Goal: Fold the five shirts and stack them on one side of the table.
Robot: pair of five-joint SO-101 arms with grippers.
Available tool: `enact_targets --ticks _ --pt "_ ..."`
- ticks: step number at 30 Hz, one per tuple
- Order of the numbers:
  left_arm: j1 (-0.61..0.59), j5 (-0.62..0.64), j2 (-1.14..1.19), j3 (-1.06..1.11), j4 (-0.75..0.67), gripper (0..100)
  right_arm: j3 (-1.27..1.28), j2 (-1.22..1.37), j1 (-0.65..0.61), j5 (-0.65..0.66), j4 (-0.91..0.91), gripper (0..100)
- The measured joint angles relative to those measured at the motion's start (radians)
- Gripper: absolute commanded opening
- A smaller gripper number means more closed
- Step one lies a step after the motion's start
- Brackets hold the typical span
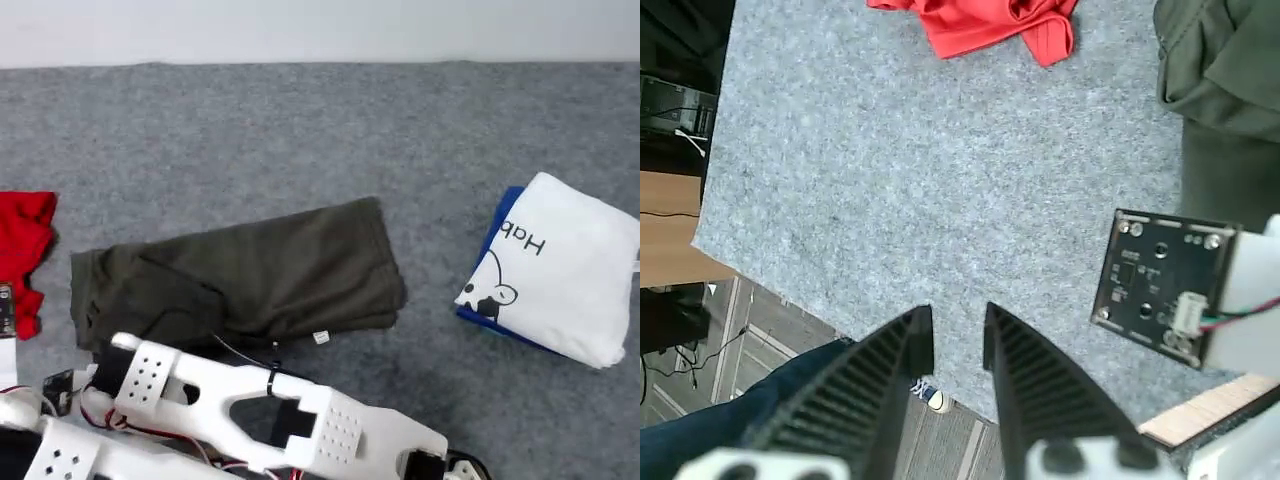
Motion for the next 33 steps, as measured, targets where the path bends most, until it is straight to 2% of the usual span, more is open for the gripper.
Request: enact_targets --ticks 4,10,20,30,33 --pt "0.000 0.000 -0.005 0.028 0.000 10 -0.017 0.025 0.000 0.020 0.000 19.4" --pt "-0.002 0.080 -0.002 0.052 0.000 10 -0.034 0.041 -0.002 0.178 0.000 0.2" --pt "0.110 0.269 0.003 0.052 0.018 10 -0.046 0.063 -0.002 0.230 0.092 1.0" --pt "0.130 0.292 0.005 -0.029 0.044 10 -0.184 0.072 0.003 0.230 0.141 1.0" --pt "0.133 0.292 -0.005 -0.041 0.044 10 -0.255 0.072 0.014 0.195 0.169 1.0"
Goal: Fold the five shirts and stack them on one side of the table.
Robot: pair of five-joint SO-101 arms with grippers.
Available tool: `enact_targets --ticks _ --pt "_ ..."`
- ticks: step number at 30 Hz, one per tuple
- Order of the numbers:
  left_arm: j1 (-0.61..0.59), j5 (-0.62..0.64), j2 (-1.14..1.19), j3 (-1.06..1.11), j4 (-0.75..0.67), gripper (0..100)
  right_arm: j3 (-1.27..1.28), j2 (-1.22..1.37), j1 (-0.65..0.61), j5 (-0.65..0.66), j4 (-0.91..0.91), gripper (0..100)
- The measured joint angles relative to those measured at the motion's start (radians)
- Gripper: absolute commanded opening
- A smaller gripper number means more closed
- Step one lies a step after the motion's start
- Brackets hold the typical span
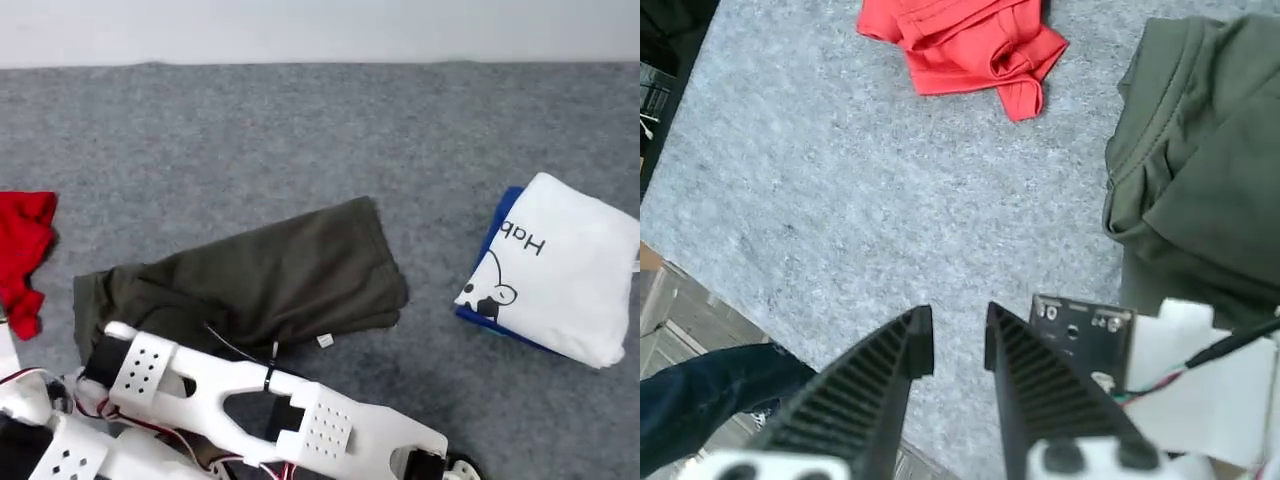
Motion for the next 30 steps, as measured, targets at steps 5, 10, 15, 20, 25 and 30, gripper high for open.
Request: enact_targets --ticks 5,10,15,20,25,30 --pt "0.006 0.000 -0.002 -0.003 0.003 10 -0.100 0.000 0.044 -0.043 0.011 1.0" --pt "0.005 0.000 -0.005 -0.003 0.003 10 -0.155 0.000 0.068 -0.049 0.011 1.0" --pt "0.005 0.000 -0.003 -0.015 0.003 10 -0.155 0.002 0.081 -0.057 0.005 1.0" --pt "0.008 0.000 -0.006 -0.071 0.003 10 -0.157 0.029 0.132 -0.115 -0.074 1.0" --pt "0.058 0.000 -0.006 -0.078 0.003 10 -0.157 0.086 0.189 -0.121 -0.166 1.0" --pt "0.064 0.000 -0.006 -0.078 0.003 10 -0.157 0.103 0.258 -0.121 -0.222 1.5"
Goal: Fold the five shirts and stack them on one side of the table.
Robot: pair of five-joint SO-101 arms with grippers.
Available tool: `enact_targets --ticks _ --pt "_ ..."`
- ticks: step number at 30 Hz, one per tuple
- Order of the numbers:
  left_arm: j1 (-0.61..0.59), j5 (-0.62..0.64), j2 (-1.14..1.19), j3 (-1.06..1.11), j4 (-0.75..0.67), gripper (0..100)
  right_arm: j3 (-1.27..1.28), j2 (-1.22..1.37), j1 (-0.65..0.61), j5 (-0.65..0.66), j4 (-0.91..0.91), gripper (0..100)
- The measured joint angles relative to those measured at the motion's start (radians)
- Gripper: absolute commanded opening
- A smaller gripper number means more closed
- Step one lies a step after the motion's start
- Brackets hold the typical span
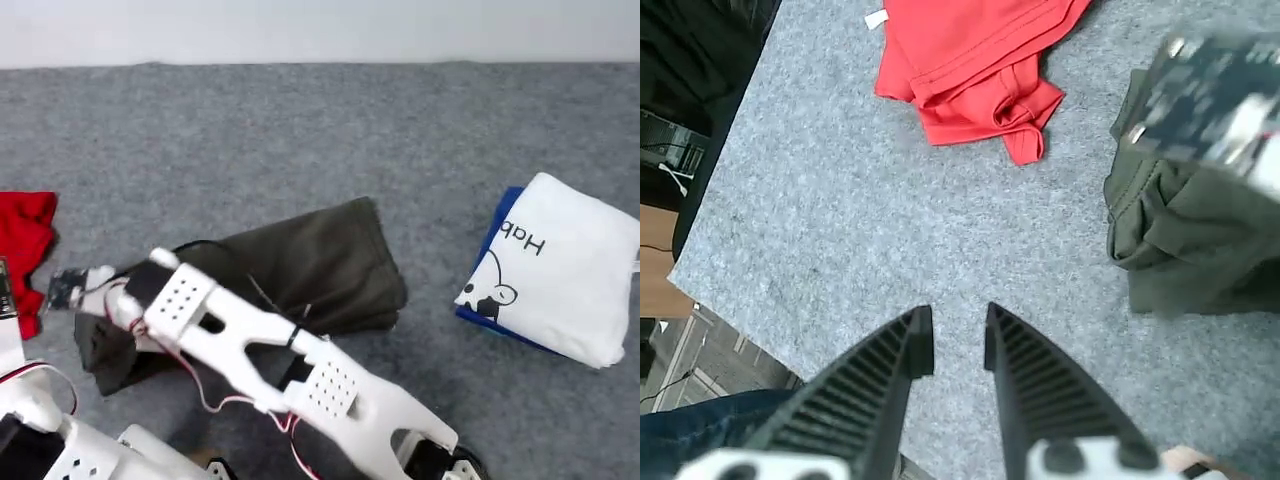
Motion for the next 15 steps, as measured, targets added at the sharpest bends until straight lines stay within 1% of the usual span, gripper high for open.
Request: enact_targets --ticks 3,5,9,12,15 --pt "0.000 0.000 0.000 0.000 0.000 10 0.000 0.006 0.035 -0.003 -0.020 1.9" --pt "0.000 0.000 0.000 0.000 0.000 10 0.000 0.006 0.046 -0.006 -0.025 5.0" --pt "0.000 0.000 0.000 0.000 0.000 10 0.000 0.006 0.060 -0.057 -0.025 12.1" --pt "0.003 0.000 0.000 0.014 0.000 10 0.000 0.006 0.091 -0.109 -0.025 12.9" --pt "0.003 0.000 0.002 0.028 0.000 10 0.000 0.006 0.126 -0.130 -0.023 13.0"
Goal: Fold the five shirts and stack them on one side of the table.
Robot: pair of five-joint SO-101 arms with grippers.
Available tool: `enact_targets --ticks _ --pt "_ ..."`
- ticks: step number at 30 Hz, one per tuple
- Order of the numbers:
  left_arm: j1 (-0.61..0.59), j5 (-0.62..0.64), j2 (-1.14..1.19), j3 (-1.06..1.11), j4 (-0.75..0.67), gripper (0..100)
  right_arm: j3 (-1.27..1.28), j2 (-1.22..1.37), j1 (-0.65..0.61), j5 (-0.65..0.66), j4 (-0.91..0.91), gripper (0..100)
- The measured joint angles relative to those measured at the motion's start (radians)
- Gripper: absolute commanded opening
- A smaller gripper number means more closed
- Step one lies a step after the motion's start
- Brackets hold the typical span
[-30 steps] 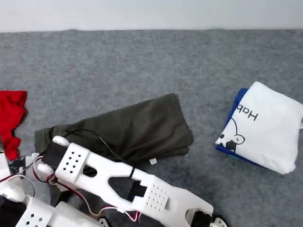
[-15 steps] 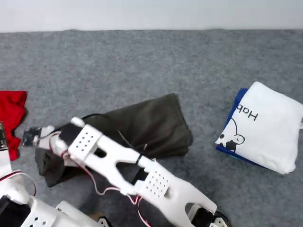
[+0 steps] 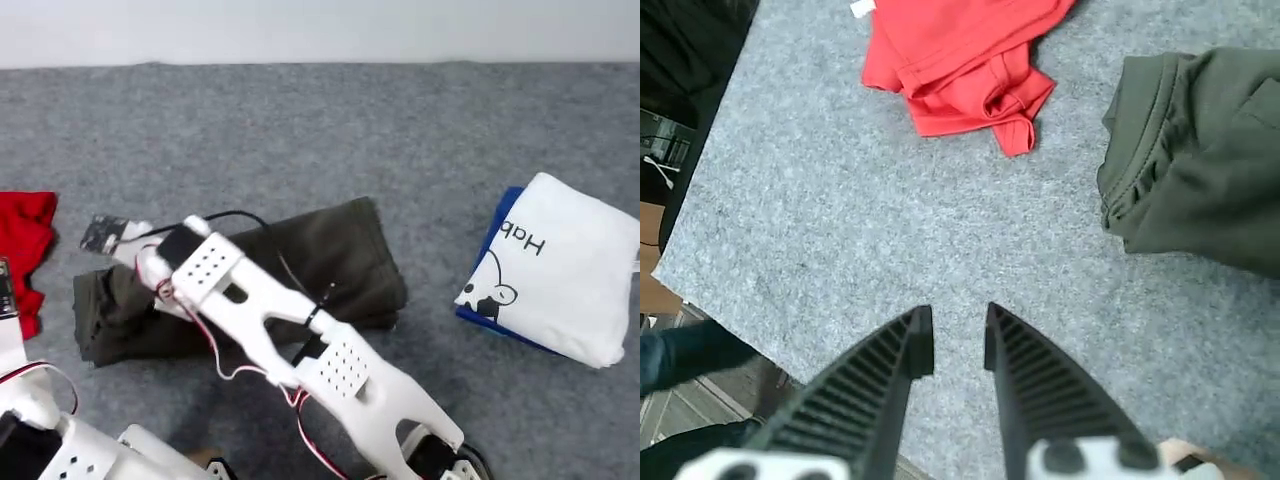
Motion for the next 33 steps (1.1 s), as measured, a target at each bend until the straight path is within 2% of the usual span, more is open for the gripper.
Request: enact_targets --ticks 13,18,21,24,27,33 --pt "0.000 0.000 -0.002 0.003 -0.011 10 0.002 0.018 0.031 -0.003 0.075 13.0" --pt "0.000 0.000 -0.002 0.003 -0.012 10 0.002 -0.026 0.031 -0.003 0.166 14.6" --pt "0.000 0.000 -0.002 0.003 -0.012 15 0.002 -0.051 0.031 -0.003 0.230 20.2" --pt "0.000 0.000 -0.002 0.006 -0.012 20 0.002 -0.077 0.031 -0.003 0.258 21.0" --pt "0.000 0.000 -0.002 0.006 -0.012 20 0.002 -0.118 0.058 -0.026 0.258 21.0" --pt "0.000 0.000 -0.002 0.006 -0.012 20 0.002 -0.175 0.193 -0.075 0.258 21.0"
